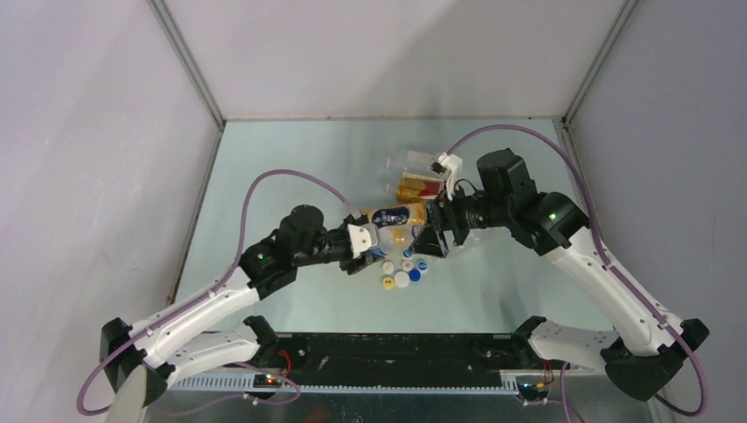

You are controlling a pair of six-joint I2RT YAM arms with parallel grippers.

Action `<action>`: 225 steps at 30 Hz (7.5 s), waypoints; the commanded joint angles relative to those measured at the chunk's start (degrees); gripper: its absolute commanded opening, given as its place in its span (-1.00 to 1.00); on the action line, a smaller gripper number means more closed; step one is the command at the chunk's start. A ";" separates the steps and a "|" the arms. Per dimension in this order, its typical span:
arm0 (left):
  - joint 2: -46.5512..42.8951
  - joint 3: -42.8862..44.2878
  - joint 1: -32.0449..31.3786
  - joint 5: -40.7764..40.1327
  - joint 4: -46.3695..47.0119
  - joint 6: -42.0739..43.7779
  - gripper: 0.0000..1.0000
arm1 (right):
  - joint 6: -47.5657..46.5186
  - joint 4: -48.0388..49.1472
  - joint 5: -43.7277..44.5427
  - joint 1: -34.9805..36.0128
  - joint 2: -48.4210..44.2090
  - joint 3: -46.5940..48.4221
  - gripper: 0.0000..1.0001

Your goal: Screw on the bottle caps

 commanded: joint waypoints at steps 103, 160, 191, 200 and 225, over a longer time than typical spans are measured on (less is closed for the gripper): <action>-16.46 -3.68 -0.22 -16.69 -7.42 -9.42 -0.15 | -13.57 15.82 3.38 -3.71 -7.06 -8.27 -1.00; -0.34 9.01 1.96 13.57 -6.20 -5.55 -0.52 | -38.35 11.50 -24.15 -3.61 -6.67 -7.32 -1.00; 3.45 10.58 4.64 27.23 4.39 -10.46 -0.63 | -39.21 11.35 -29.20 -6.69 -2.83 -5.86 -1.00; 2.79 9.86 3.29 18.09 6.61 -8.83 -0.68 | -35.17 8.21 -24.65 -6.07 0.20 -2.89 -1.00; -2.54 3.88 -1.47 -4.50 21.37 -3.72 -0.78 | 8.58 13.50 2.21 1.03 2.57 -2.95 -1.00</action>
